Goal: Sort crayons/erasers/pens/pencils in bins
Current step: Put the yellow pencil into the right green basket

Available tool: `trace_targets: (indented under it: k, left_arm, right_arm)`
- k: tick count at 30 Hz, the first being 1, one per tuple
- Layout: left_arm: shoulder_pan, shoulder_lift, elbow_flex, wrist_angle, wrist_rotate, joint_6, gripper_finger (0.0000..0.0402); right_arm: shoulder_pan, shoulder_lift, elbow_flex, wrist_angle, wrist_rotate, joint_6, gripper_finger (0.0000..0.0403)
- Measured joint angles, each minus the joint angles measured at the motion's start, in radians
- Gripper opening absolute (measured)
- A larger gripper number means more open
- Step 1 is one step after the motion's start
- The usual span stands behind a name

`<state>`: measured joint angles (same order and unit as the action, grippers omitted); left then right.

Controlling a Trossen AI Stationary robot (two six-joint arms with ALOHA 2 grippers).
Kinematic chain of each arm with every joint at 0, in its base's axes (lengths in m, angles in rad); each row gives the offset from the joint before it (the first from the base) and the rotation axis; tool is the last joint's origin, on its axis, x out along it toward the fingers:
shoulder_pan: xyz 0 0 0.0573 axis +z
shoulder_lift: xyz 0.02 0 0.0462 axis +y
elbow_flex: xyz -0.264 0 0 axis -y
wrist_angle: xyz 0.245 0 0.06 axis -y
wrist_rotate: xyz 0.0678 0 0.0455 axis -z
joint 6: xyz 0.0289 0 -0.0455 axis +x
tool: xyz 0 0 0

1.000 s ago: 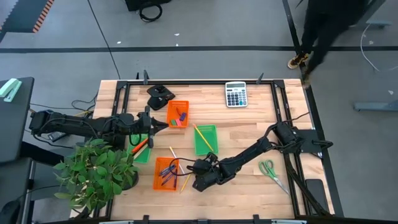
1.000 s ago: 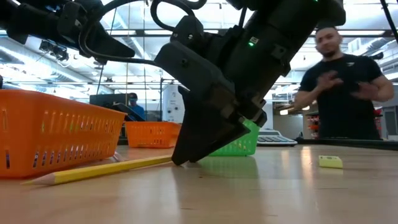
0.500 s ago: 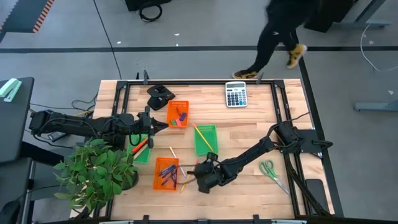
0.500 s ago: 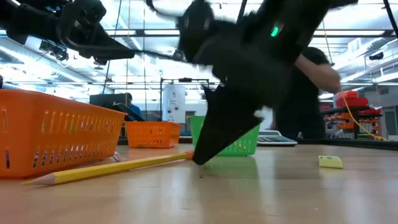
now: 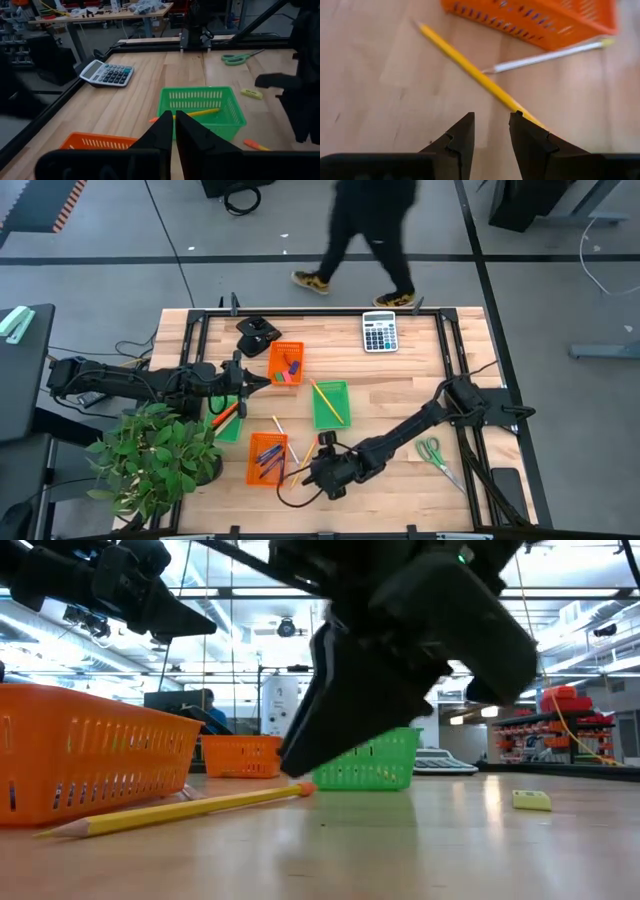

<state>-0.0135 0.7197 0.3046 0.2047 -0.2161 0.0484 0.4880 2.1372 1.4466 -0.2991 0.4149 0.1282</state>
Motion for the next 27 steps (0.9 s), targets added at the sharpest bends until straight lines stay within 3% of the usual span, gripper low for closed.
trace_targets:
  k: [6,13,27]
  left_arm:
    - [0.000,0.000,0.000,0.000,0.000,0.000,0.0036]
    - [0.000,0.000,0.000,0.000,0.000,-0.002,0.0028]
    - [0.000,0.000,0.000,0.000,0.000,-0.002,0.0037]
  right_arm:
    - [-0.010,0.000,-0.075,0.099,-0.099,-0.073,0.0129]
    - [-0.015,-0.002,-0.095,0.114,-0.100,-0.162,0.0129]
    - [-0.061,-0.007,-0.134,0.178,-0.198,-0.132,0.0129]
